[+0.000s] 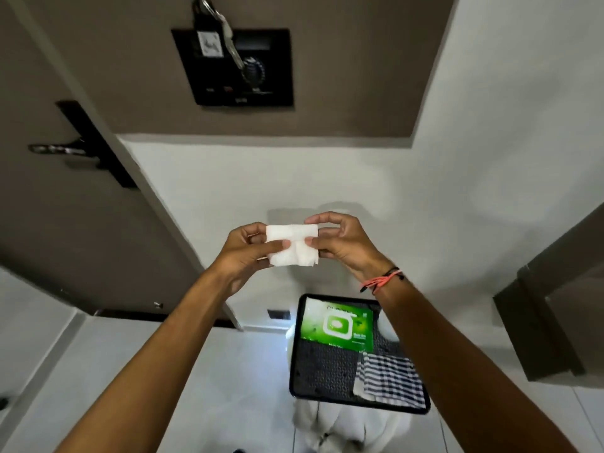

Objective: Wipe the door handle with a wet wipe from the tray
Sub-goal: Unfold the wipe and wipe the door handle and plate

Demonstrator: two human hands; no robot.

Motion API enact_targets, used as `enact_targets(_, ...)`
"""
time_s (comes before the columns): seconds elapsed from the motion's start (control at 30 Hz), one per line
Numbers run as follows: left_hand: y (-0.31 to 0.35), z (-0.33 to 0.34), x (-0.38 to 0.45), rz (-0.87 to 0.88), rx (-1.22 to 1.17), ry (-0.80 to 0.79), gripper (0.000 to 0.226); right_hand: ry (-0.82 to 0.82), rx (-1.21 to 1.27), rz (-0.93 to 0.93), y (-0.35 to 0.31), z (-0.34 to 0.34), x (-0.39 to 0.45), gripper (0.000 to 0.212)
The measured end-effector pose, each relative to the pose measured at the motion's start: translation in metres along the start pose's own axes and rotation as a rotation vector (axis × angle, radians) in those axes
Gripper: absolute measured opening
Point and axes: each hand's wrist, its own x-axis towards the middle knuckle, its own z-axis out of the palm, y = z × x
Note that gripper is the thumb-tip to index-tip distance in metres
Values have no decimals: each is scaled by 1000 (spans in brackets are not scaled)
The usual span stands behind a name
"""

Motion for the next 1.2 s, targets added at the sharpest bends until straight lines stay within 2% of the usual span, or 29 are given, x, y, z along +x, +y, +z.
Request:
enact_targets(0.13,26,-46,-6,59,-30,95,25,-5,39,-37,-18,49,19,29)
enact_targets(0.23,47,-90,-6,117,-55,144,23,-9,27,-79,-31,98,35,38)
enact_targets(0.43,86,-187,-8,174,-55,161,11,97,-74,-203,-59,203,73,40)
enact_targets(0.6,112,-276,-13,223,-13,265,20,154,-109,-270,-72,291,107,44)
enact_targets(0.8,120,-338,-14,331,57,395,14,194,-185,-343,-68,357,148,29)
enact_targets(0.93,129,-365,-4,418,155,547,14,323,-356,-454,-65,390,171,32)
enact_targets(1.07,142,-375,16,487,377,690,15,408,-604,-650,-60,405,190,37)
enact_targets(1.2,150,-379,36,499,503,731,18,500,-848,-881,-52,411,209,8)
